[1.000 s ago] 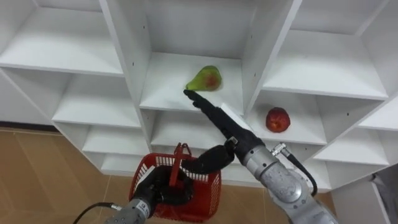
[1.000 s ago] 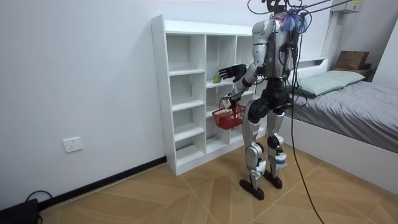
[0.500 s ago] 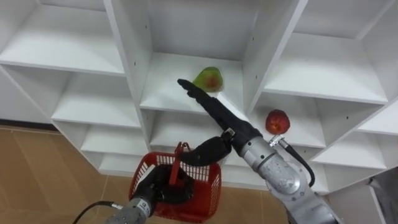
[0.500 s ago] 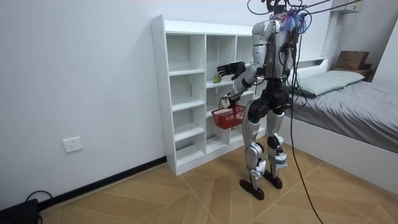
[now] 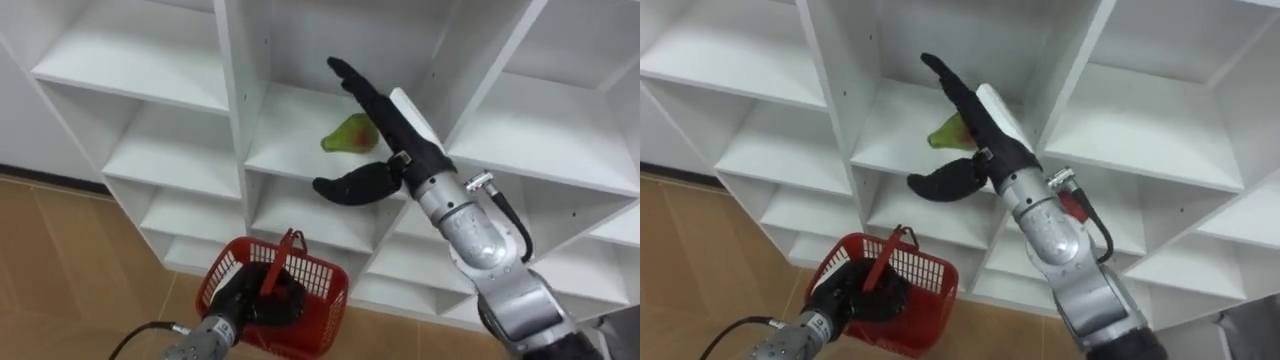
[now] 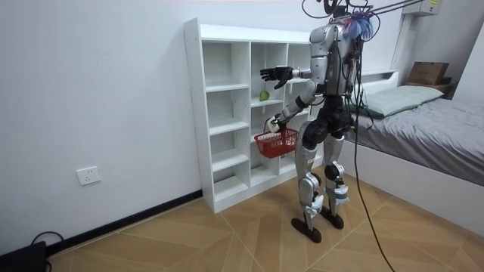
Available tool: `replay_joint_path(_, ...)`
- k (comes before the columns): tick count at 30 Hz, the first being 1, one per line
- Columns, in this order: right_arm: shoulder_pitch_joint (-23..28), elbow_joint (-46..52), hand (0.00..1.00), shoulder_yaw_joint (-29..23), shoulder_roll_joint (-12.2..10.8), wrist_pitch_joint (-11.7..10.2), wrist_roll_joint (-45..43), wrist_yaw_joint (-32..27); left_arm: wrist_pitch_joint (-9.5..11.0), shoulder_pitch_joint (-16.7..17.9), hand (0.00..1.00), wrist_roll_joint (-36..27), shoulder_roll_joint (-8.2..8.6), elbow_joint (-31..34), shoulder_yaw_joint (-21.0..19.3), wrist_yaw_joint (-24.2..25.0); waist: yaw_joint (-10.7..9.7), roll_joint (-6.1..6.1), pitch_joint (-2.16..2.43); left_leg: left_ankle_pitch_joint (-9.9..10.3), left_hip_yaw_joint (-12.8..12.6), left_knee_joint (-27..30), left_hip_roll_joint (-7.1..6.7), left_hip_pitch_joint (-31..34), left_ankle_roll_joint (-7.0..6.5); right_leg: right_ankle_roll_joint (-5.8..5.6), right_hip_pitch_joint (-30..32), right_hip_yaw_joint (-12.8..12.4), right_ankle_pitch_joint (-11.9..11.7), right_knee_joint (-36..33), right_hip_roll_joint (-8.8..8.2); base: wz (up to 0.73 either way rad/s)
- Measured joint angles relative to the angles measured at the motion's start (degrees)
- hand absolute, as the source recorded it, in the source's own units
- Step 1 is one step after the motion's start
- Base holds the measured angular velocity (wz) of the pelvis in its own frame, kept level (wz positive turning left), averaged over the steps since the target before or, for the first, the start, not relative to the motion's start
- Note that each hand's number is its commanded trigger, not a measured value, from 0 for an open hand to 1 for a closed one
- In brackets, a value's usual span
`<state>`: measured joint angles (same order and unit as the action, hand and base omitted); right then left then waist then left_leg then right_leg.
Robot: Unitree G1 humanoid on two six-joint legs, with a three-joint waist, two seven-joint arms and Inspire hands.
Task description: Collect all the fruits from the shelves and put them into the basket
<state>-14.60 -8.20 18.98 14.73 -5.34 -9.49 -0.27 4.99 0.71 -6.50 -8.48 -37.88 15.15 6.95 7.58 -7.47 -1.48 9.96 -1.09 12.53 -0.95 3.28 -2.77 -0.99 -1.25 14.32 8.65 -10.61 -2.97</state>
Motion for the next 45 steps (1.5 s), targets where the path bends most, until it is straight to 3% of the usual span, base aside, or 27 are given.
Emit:
replay_joint_path(3, -3.42, -4.13, 0.00, -0.18, 1.61, 0.02, 0.55, -1.34, -0.02, 0.29, 1.00, 0.53, -0.92, -0.04, -0.75, 0.02, 0.58, -1.47, -0.10, -0.05, 0.27, 0.19, 0.02, -0.01, 0.09, -0.01, -0.18, 0.11, 0.01, 0.03, 0.05, 0.03)
replay_joint_path(6, -6.76, -7.42, 0.00, -0.20, 1.83, 0.03, 0.54, -2.89, -0.22, 0.36, 1.00, 0.72, -1.92, -0.04, -1.14, 0.33, 0.61, -2.94, -0.11, -0.11, 1.09, 0.29, -0.05, 0.14, 0.18, 0.00, -0.43, 1.23, 0.01, 0.05, 0.06, 0.14)
replay_joint_path(9, -8.63, -9.73, 0.00, -0.42, 2.38, 0.01, 0.38, -4.01, -0.63, 0.35, 1.00, 0.81, -1.92, -0.15, -1.65, 1.18, 0.51, -3.63, -0.04, -0.11, 2.20, 0.75, -0.25, 0.28, 0.20, 0.00, -0.99, 1.69, 0.01, 0.10, 0.03, 0.20)
replay_joint_path(19, -11.68, -16.50, 0.00, -0.42, 2.80, 1.32, -1.83, -5.29, -4.73, 0.25, 1.00, 4.94, -1.88, -0.25, -2.19, 4.66, 1.02, -3.64, -0.04, -0.12, 3.02, 1.34, -0.57, 1.59, 0.17, -0.05, -0.27, 1.63, 0.05, 0.09, -0.11, 0.04)
replay_joint_path(24, -14.05, -21.96, 0.00, -0.14, 3.12, 1.70, -1.57, -5.44, -4.95, 0.03, 1.00, 4.94, -1.87, -0.21, -2.17, 5.14, 1.97, -3.89, -0.04, -0.13, 3.51, 1.73, -0.70, 2.29, 0.16, -0.06, 0.24, 1.60, 0.06, 0.05, -0.19, 0.04)
replay_joint_path(33, -14.03, -26.37, 0.00, 0.19, 3.33, 1.87, -2.33, -5.47, -4.99, 0.24, 1.00, 4.81, -3.29, -0.33, -2.13, 5.08, 2.55, -4.13, -0.08, -0.14, 4.75, 2.25, -0.91, 4.21, 0.15, -0.05, 1.48, 2.12, 0.05, 0.05, -0.17, 0.08)
replay_joint_path(37, -14.05, -29.73, 0.00, 0.19, 3.34, 1.68, -3.74, -5.41, -4.98, 0.26, 1.00, 4.92, -3.72, -0.32, -2.40, 5.09, 3.77, -4.13, -0.08, -0.14, 4.97, 2.23, -0.93, 4.60, 0.15, -0.05, 1.84, 2.38, 0.05, 0.02, -0.16, 0.03)
replay_joint_path(45, -15.10, -32.60, 0.00, 0.04, 3.40, 1.15, -6.34, -5.01, -4.97, 0.29, 1.00, 4.96, -3.79, -0.32, -3.31, 4.97, 4.67, -3.91, -0.24, -0.14, 4.99, 2.73, -0.93, 6.30, 0.16, -0.05, 3.28, 2.75, 0.06, -0.02, -0.19, 0.00)
